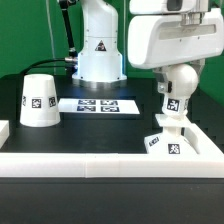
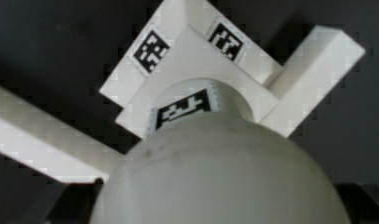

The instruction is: Assemble lamp

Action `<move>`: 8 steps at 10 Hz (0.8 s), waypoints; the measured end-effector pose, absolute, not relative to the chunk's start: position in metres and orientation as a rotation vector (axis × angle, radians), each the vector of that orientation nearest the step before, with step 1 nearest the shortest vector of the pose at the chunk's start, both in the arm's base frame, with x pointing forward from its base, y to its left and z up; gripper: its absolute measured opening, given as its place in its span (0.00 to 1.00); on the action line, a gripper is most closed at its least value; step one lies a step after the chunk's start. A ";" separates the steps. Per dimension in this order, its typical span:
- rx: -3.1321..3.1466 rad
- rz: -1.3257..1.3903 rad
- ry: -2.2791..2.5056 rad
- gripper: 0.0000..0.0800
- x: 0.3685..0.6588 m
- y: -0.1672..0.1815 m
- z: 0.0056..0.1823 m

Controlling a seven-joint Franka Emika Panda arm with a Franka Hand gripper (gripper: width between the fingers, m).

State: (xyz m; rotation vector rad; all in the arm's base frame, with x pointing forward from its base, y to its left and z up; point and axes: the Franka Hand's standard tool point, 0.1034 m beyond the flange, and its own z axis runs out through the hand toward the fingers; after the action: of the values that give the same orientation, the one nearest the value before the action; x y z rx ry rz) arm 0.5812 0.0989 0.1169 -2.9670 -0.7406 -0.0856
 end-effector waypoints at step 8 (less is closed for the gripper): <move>-3.001 -0.081 0.271 0.72 0.582 0.097 0.116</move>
Offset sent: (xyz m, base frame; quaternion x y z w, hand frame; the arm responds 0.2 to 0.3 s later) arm 0.0000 0.0000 0.0000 0.0000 0.0000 0.1296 0.9916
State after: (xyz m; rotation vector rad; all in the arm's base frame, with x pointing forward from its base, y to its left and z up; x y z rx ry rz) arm 0.5821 0.0971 0.1159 -3.0014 0.2708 -0.0814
